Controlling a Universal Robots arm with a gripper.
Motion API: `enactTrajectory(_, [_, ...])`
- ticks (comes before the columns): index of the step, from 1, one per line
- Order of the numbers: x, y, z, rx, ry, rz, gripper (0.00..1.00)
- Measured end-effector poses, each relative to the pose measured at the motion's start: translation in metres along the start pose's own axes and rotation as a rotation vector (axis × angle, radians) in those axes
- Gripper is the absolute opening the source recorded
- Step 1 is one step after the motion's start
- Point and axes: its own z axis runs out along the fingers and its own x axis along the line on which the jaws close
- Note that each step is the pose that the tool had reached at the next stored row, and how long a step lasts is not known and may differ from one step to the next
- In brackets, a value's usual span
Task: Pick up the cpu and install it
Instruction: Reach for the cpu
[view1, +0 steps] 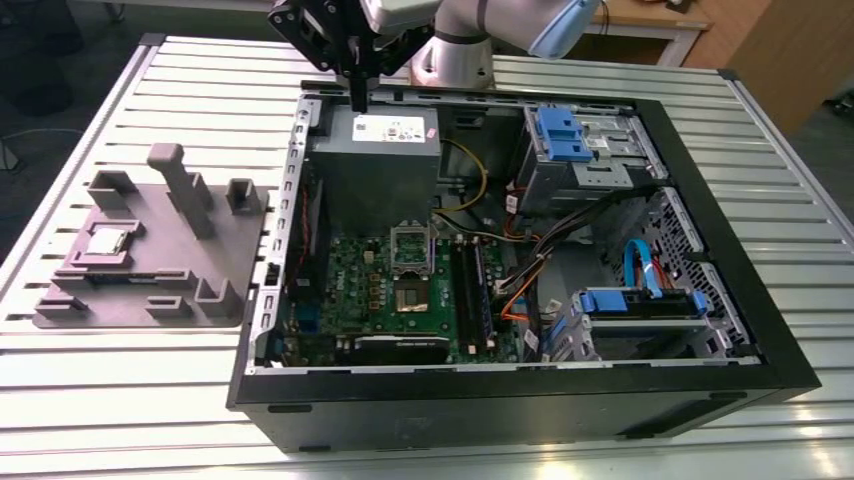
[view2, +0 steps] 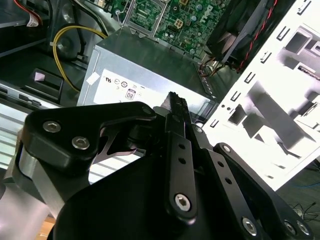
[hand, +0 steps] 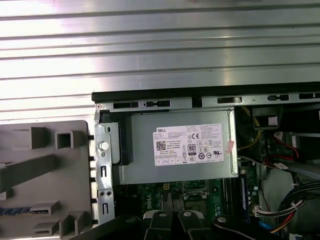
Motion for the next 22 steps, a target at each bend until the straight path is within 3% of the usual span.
enactTrajectory(22, [0.0074,-0.0006,-0.0002,0.0,0.0,0.0,0.1])
